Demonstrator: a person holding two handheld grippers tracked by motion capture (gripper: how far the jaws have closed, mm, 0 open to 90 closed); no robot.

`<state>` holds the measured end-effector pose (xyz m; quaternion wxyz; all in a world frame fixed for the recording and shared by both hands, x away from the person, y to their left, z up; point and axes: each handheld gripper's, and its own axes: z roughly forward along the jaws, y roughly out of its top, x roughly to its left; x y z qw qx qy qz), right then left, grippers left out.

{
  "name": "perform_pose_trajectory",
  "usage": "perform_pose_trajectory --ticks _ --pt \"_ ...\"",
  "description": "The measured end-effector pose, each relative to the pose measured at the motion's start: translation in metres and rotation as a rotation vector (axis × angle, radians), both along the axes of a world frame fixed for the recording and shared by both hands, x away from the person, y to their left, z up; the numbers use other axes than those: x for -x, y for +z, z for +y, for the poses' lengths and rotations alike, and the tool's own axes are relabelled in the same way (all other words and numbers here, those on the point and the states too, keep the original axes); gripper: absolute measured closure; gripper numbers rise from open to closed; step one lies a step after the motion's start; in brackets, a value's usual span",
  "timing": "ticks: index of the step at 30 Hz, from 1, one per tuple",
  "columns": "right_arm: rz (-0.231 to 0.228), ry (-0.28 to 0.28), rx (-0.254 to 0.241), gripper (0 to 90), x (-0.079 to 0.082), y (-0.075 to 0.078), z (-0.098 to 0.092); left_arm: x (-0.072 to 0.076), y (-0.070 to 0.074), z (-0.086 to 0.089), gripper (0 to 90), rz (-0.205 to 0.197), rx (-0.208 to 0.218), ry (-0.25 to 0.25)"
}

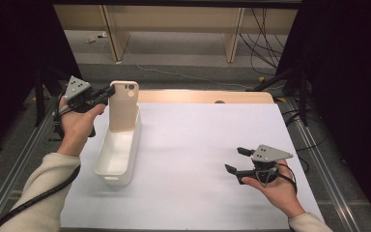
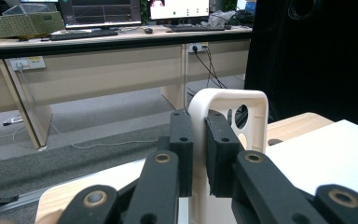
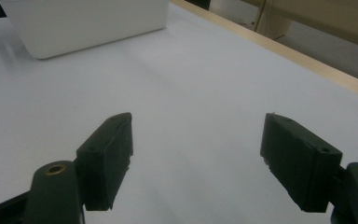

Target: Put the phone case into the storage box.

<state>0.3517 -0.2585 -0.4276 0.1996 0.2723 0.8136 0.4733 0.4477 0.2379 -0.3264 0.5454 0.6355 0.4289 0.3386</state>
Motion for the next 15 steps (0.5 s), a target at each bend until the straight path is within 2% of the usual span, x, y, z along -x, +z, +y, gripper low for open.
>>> perform_pose_trajectory --ticks 15 --pt "0.000 -0.001 -0.003 26.4 0.0001 0.0000 0.0000 -0.0061 0.0009 0.0007 82.2 -0.006 -0.009 0.000"
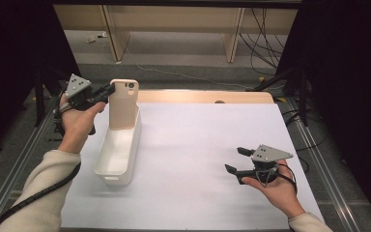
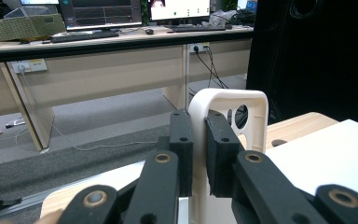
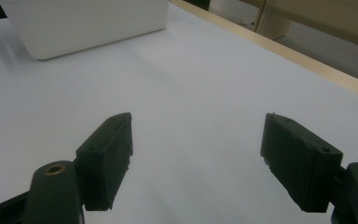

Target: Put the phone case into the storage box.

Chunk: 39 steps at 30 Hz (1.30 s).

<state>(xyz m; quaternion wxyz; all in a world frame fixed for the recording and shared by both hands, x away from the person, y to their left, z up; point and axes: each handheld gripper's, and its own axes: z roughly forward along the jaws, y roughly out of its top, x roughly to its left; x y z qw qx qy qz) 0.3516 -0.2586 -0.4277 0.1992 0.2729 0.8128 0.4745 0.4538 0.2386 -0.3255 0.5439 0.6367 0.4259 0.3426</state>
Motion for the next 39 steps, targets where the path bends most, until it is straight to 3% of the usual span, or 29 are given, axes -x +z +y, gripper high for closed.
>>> perform_pose_trajectory --ticks 39 --pt "-0.005 -0.004 -0.024 26.3 0.001 0.003 -0.003 -0.017 -0.012 0.009 82.2 0.014 -0.008 0.034"
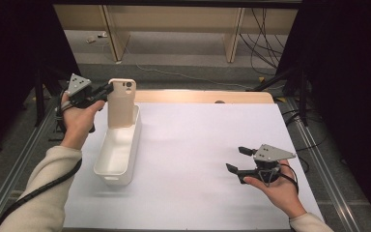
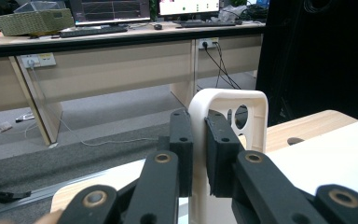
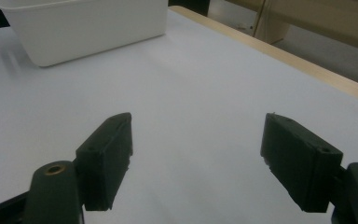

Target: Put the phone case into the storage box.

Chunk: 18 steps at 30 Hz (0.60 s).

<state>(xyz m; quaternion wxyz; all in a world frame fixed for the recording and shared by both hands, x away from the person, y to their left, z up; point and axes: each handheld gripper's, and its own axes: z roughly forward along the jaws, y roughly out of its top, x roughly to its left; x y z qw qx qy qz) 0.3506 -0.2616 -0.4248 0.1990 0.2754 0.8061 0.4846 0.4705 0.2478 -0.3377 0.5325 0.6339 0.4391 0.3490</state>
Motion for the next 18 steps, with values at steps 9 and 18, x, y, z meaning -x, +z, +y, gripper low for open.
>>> perform_pose_trajectory --ticks 9,18 --pt "0.002 0.000 0.002 26.3 -0.0001 -0.0003 -0.0002 -0.0039 -0.0022 0.0032 82.2 0.002 0.001 0.009" --pt "0.001 -0.002 0.002 26.4 -0.0001 -0.0003 -0.0004 -0.0074 -0.0025 0.0021 82.2 -0.002 -0.006 0.005"
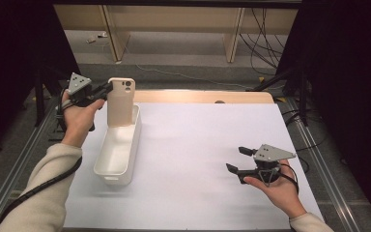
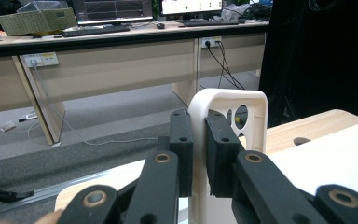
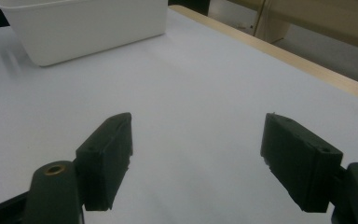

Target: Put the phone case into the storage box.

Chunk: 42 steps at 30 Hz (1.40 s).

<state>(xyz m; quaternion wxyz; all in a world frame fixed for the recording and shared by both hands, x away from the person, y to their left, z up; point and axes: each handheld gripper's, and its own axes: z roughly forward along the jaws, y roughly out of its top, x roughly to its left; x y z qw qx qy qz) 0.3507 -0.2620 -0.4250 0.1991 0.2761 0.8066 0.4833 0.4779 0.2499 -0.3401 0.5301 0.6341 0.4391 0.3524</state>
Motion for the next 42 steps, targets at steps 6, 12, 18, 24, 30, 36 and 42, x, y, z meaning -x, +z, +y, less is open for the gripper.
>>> perform_pose_trajectory --ticks 6,12,18,24,30,36,42 --pt "0.001 0.001 -0.002 26.2 0.000 0.000 0.000 -0.003 -0.003 0.000 82.1 0.006 -0.002 0.004" --pt "0.002 0.002 -0.007 25.3 0.000 0.000 0.000 -0.005 -0.006 0.000 82.1 0.010 -0.002 0.004" --pt "0.002 0.002 -0.007 25.3 0.000 0.000 0.000 -0.007 -0.008 -0.001 82.1 0.015 -0.008 0.004" --pt "0.004 0.003 -0.008 25.3 0.000 0.000 0.000 -0.009 -0.009 -0.002 82.1 0.014 -0.005 0.004" --pt "0.005 0.003 -0.009 25.3 0.000 -0.001 0.000 -0.011 -0.009 -0.002 82.1 0.017 -0.005 0.003" --pt "0.002 0.003 -0.007 25.3 0.000 -0.001 0.000 -0.013 -0.008 -0.004 82.1 0.012 -0.001 0.000" --pt "0.002 0.002 -0.008 25.4 0.000 0.000 0.000 -0.015 -0.009 -0.004 82.1 0.014 0.000 0.003"
